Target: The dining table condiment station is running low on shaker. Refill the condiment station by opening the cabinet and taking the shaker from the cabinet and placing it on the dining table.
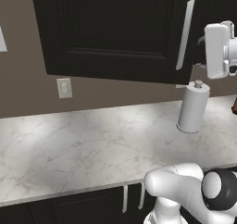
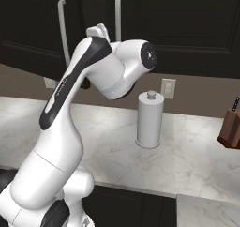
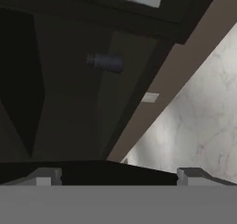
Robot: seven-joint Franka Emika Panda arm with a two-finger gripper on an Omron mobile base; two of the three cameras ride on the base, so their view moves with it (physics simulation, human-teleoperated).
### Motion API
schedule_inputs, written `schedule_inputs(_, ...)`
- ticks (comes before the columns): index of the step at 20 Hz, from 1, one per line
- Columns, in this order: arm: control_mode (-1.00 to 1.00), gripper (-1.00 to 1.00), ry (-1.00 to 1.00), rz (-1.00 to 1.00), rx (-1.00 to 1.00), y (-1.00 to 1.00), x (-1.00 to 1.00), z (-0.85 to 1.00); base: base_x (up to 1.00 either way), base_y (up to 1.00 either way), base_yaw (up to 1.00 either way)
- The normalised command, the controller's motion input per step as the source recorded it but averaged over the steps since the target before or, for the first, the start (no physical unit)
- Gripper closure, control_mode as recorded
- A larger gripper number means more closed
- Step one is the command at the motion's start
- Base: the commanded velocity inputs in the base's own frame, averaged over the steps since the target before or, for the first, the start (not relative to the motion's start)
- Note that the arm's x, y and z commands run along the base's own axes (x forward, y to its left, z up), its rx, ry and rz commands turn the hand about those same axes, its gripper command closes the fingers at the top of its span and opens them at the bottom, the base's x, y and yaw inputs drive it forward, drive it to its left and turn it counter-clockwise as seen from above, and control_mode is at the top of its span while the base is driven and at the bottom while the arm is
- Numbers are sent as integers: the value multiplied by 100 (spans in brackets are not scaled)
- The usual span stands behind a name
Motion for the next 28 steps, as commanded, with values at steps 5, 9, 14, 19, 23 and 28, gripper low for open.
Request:
schedule_inputs(5,-100,-100,6,1,0,43,12,0,0,0,0)
schedule_inputs(9,-100,-100,11,15,0,74,-47,0,0,0,0)
schedule_inputs(14,-100,-100,7,28,0,80,-100,0,0,0,0)
schedule_inputs(19,-100,-100,2,38,0,99,-100,0,0,0,0)
schedule_inputs(23,-100,-100,0,37,0,100,-99,0,0,0,0)
schedule_inputs(28,-100,-100,0,32,-2,100,-81,-1,0,0,0)
